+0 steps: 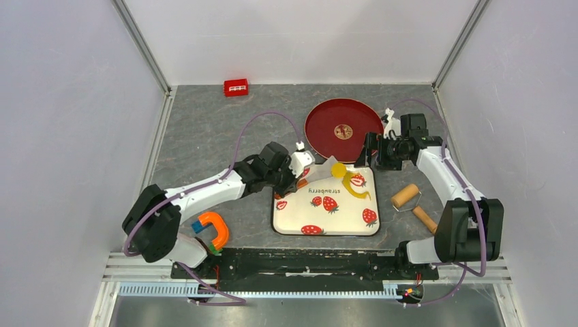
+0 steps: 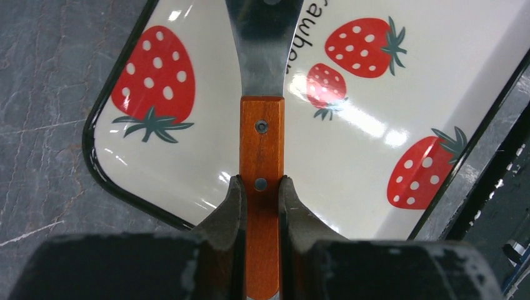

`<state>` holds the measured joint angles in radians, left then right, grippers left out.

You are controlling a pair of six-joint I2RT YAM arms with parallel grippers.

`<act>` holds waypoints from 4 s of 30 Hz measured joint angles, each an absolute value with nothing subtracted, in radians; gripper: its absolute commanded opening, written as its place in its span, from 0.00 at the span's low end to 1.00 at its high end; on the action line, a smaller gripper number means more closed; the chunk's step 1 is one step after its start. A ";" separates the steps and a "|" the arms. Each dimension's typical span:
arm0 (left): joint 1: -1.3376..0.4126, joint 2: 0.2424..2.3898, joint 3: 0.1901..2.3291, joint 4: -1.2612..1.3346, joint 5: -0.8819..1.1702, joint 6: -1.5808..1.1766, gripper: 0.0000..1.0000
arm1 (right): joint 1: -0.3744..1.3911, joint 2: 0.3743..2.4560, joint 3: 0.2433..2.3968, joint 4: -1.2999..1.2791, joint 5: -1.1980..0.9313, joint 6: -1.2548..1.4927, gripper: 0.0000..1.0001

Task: Roll out the dumpling wrappers from the dough

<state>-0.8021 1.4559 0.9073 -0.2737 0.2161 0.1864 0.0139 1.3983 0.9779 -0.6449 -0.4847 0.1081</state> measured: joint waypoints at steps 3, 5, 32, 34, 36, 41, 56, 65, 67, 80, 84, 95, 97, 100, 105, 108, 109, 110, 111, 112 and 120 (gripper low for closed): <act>-0.774 1.456 0.908 -0.273 0.216 0.166 0.02 | 0.014 1.399 1.014 -0.647 -0.497 0.124 0.96; -0.756 1.457 0.914 -0.276 0.216 0.146 0.02 | 0.014 1.406 1.048 -0.649 -0.507 0.134 0.90; -0.720 1.932 1.554 -0.401 0.044 -0.017 0.02 | 0.211 1.856 1.528 -0.553 -0.514 0.211 0.00; -0.720 1.952 1.574 -0.419 0.035 -0.019 0.02 | 0.215 1.900 1.561 -0.551 -0.489 0.213 0.00; -0.720 1.973 1.590 -0.427 0.030 -0.019 0.02 | 0.220 1.938 1.591 -0.547 -0.464 0.217 0.00; -0.720 2.022 1.612 -0.444 0.026 -0.026 0.02 | 0.232 2.013 1.660 -0.543 -0.400 0.217 0.00; -0.722 2.119 1.696 -0.485 -0.004 -0.034 0.02 | 0.260 2.171 1.713 -0.562 -0.222 0.165 0.00; -0.725 2.149 1.724 -0.500 -0.020 -0.034 0.02 | 0.263 2.219 1.755 -0.575 -0.147 0.138 0.00; -0.727 2.149 1.727 -0.500 -0.025 -0.034 0.02 | 0.263 2.228 1.772 -0.585 -0.131 0.135 0.00; -0.744 2.151 1.801 -0.547 -0.048 -0.032 0.02 | 0.271 2.250 1.829 -0.633 -0.039 0.121 0.00; -0.748 2.151 1.807 -0.560 -0.055 -0.032 0.02 | 0.271 2.259 1.842 -0.642 -0.019 0.119 0.00; -0.756 2.103 1.806 -0.659 -0.112 0.012 0.02 | 0.260 2.261 1.842 -0.653 -0.020 0.117 0.03; -0.757 2.049 1.792 -0.687 -0.133 0.025 0.02 | 0.256 2.261 1.842 -0.653 -0.022 0.114 0.10; -0.757 1.972 1.758 -0.701 -0.157 0.035 0.02 | 0.251 2.261 1.842 -0.652 -0.046 0.110 0.13; -0.746 1.795 1.635 -0.698 -0.184 0.040 0.02 | 0.249 2.249 1.804 -0.617 -0.117 0.113 0.23; -0.720 1.695 1.524 -0.672 -0.181 0.025 0.02 | 0.249 2.218 1.742 -0.587 -0.183 0.117 0.33; -0.709 1.667 1.487 -0.666 -0.181 0.014 0.02 | 0.249 2.206 1.723 -0.579 -0.206 0.121 0.36; -0.694 1.639 1.444 -0.652 -0.180 -0.001 0.02 | 0.249 2.197 1.709 -0.573 -0.223 0.125 0.38; -0.682 1.614 1.408 -0.642 -0.178 -0.013 0.02 | 0.249 2.187 1.697 -0.567 -0.239 0.130 0.40; -0.666 1.586 1.362 -0.624 -0.175 -0.028 0.02 | 0.249 2.173 1.685 -0.560 -0.259 0.134 0.41; -0.569 1.463 1.168 -0.545 -0.119 -0.129 0.03 | 0.245 2.091 1.662 -0.527 -0.346 0.165 0.63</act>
<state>-0.5690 1.4631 1.1683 -0.5449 -0.1188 -0.1287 0.2447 2.0907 1.6615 -0.5270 -0.3462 0.1646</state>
